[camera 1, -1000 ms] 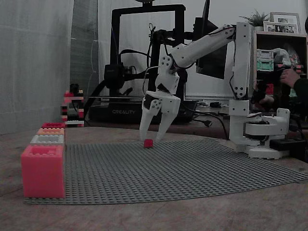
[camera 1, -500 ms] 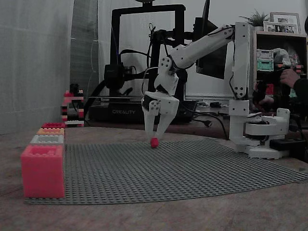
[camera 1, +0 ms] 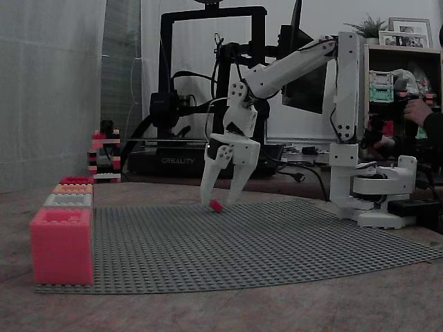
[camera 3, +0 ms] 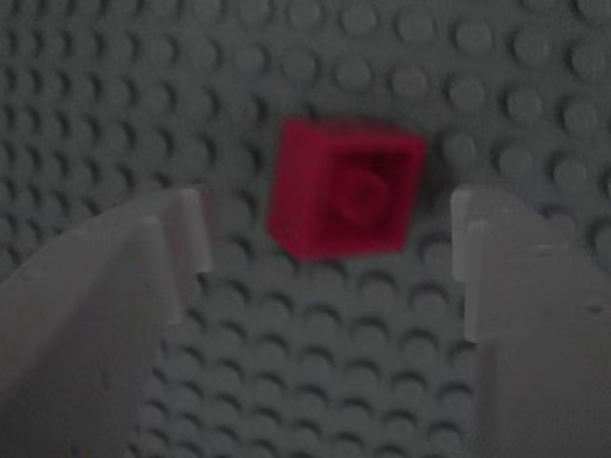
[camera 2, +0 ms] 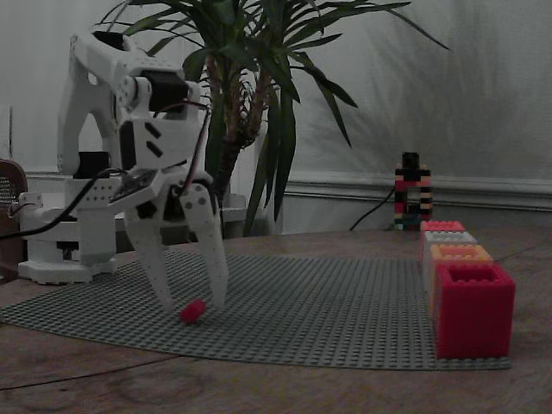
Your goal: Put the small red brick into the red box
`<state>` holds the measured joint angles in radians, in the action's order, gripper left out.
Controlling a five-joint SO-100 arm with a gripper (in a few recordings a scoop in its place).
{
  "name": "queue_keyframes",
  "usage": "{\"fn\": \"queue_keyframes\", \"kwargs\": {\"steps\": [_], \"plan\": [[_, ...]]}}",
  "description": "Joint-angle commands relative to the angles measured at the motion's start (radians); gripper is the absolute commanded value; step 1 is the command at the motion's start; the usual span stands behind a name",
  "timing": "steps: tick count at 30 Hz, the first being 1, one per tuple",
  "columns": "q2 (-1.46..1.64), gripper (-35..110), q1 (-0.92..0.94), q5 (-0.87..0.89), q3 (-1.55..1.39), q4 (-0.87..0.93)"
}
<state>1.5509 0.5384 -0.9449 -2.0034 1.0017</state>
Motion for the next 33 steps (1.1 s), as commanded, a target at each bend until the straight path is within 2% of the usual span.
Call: {"fn": "queue_keyframes", "kwargs": {"steps": [1, 33], "plan": [[0.066, 25, -0.008, -0.003, 0.021, 0.026], [0.011, 19, -0.008, 0.023, -0.003, -0.092]]}}
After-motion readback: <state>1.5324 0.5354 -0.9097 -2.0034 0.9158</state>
